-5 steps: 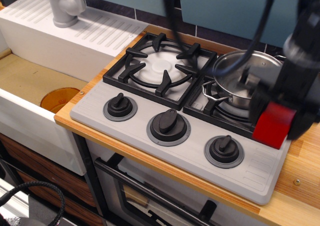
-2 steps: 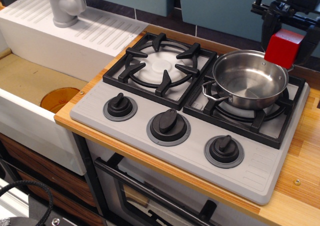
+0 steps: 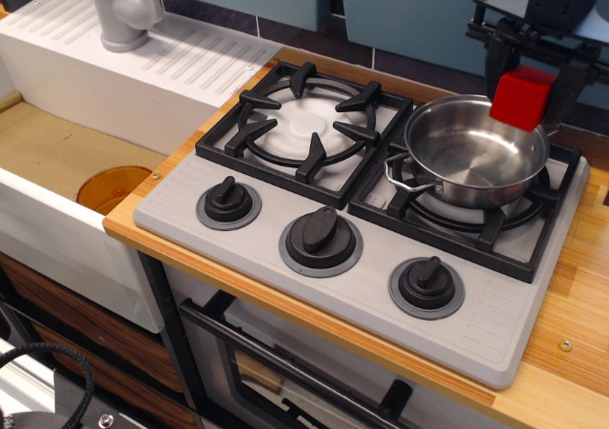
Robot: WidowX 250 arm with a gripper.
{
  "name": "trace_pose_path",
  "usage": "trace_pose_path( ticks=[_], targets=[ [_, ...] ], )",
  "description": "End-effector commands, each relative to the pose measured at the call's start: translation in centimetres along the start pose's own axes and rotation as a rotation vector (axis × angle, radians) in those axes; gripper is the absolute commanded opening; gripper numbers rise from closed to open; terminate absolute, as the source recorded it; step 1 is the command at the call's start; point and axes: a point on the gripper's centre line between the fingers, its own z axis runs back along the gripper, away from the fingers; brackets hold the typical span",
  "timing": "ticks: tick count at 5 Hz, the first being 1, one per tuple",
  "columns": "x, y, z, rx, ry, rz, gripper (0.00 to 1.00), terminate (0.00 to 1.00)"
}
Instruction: Put redcube in pan and put pan on stove
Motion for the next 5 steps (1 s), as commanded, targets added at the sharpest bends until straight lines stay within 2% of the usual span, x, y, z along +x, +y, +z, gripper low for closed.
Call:
trace_pose_path(
  ticks=[1,3,4,5],
  targets=[
    [1.2,-0.1,1.3,-0.012,-0.087,-0.007,1.0,0.0],
    [1.3,0.1,1.6,-0.009,-0.091,-0.025,1.0,0.0],
    [1.3,0.4,2.4,0.002,-0.084,-0.033,1.0,0.0],
    [1.1,1.8,4.1,0.039,-0.074,-0.054,1.0,0.0]
  ],
)
